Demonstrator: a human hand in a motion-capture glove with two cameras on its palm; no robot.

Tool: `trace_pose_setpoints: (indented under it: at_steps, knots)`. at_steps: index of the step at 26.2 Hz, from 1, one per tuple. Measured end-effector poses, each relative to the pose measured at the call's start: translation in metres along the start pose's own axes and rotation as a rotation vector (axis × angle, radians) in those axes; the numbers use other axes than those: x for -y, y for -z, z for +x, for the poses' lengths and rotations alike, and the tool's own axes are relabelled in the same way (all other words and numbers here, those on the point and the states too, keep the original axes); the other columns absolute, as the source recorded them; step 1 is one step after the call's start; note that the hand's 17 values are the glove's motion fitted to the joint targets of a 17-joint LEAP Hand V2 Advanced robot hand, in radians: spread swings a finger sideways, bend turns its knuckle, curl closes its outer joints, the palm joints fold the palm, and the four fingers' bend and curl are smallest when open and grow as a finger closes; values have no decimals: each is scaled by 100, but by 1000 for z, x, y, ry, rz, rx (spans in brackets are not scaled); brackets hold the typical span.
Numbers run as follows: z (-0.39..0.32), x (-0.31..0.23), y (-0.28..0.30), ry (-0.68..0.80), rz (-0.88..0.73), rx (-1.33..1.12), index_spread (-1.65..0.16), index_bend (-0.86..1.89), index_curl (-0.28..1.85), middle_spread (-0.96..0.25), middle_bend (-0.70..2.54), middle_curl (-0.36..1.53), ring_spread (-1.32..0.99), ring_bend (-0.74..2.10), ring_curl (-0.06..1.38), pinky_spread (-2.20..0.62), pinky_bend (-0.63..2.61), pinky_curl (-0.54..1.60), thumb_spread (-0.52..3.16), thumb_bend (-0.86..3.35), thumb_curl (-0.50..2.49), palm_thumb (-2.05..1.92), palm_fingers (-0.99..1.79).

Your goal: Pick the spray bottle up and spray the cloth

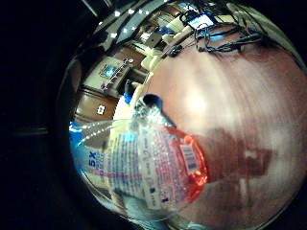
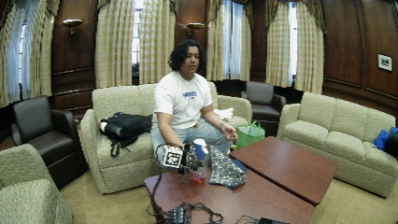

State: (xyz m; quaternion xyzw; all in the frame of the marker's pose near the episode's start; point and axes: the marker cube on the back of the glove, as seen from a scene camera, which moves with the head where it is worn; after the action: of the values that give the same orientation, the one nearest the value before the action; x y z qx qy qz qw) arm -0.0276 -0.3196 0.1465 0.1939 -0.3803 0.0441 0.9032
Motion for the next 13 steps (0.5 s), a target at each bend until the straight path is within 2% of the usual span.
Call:
trace_pose_setpoints:
  at_steps: [10,13]
  knots:
    - [1,33,-16,-40,-24,-11,-42,11,7,-21,42,37,-34,61,33,-3,50,38,80,-3,35,63,21]
    - [1,43,-19,-49,-22,-13,-40,9,7,-20,37,35,-33,67,33,-5,51,38,82,-2,35,66,26]
